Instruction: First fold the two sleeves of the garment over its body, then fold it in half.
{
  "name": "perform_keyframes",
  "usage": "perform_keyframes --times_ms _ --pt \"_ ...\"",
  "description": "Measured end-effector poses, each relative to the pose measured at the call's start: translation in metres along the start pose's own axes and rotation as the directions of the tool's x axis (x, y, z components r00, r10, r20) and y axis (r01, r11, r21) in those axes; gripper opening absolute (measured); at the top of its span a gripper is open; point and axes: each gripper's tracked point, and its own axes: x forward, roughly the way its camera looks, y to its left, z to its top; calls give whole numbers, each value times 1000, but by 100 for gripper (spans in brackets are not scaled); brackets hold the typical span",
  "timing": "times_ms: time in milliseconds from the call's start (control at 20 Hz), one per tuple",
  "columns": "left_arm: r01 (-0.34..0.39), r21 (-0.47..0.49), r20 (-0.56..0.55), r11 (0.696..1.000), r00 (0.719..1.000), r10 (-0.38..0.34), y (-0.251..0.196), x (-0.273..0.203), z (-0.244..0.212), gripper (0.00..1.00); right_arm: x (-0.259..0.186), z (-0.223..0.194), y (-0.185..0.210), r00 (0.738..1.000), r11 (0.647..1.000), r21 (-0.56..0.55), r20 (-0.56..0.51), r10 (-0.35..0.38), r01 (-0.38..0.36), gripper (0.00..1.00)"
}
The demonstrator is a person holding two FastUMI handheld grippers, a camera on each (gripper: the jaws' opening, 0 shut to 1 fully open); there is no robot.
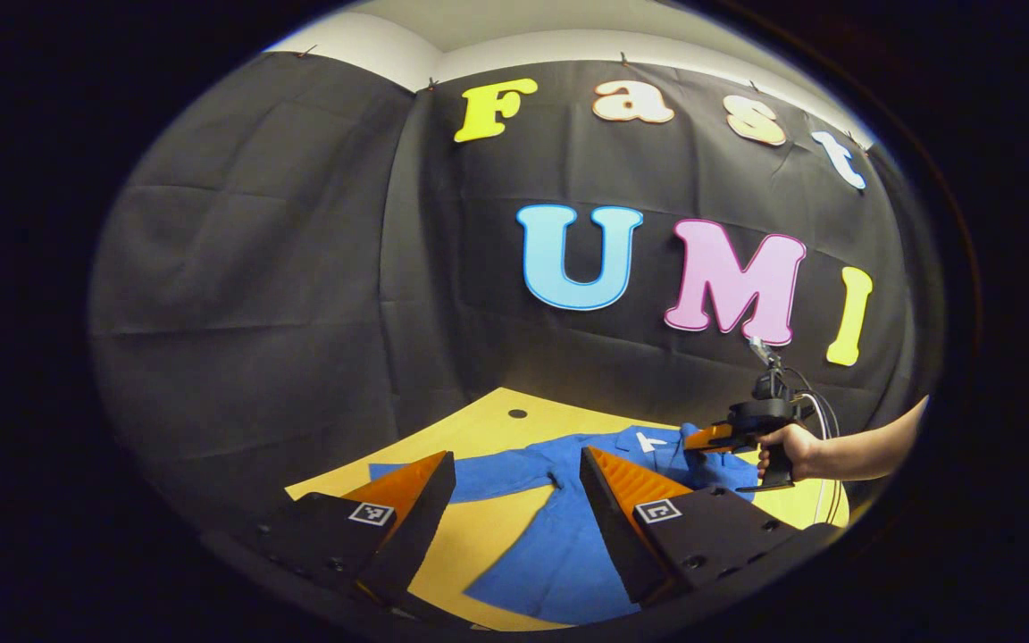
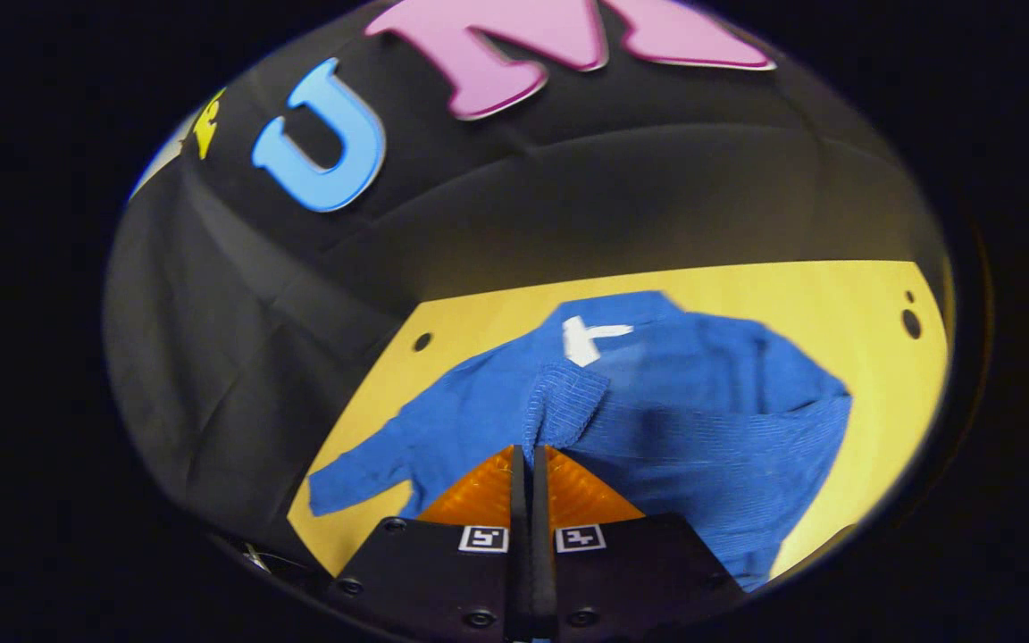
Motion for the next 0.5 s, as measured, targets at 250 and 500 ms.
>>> perform_keyframes --times_ms 250,500 --pt "-47 -50 -21 998 999 46 38 7 -15 80 52 -25 63 998 997 -53 -32 62 -64 32" --pt "-75 -169 -67 983 996 64 70 32 -42 81 26 -21 64 999 995 -101 50 -6 12 75"
